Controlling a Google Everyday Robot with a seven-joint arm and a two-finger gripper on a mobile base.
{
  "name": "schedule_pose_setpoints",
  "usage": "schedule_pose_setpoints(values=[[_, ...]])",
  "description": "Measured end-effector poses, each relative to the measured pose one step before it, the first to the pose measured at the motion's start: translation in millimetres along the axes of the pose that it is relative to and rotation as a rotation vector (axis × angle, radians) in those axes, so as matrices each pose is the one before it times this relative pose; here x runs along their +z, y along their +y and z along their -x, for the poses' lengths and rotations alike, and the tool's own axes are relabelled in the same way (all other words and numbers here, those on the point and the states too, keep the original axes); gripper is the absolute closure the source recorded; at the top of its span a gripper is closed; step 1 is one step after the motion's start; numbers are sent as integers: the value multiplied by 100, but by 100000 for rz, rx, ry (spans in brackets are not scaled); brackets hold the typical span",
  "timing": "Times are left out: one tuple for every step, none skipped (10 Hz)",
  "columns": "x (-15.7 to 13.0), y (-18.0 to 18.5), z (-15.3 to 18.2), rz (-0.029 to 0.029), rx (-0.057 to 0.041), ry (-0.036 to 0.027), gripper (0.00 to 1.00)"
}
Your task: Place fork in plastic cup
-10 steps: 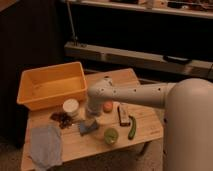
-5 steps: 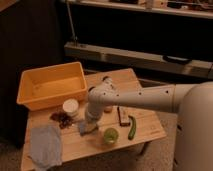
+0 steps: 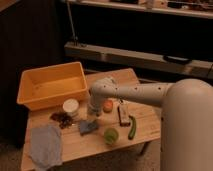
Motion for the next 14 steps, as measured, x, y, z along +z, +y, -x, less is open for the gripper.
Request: schedule_pose_setpoints(values=[[450,-776,-139,-36,1258,314,54],[472,-1643,125,-538,1744,303,54],[132,-775,379,-244,325,156,54],[8,-750,303,-305,477,75,54],[-140,-656,-191,-176,397,320,54],[-128,-481,-224,73,465,150,54],[-30,-214,-53,112,-13,68,54],[312,284,67,1003,-303,275,54],[383,389,55,763,-209,-174,54],[357,370,58,634,-118,-224,54],[358,358,145,668,173,-639,54],[666,928,222,1211,217,-963,54],[307,354,110,575,-116,-244,54],[197,263,17,377,39,-203,54]])
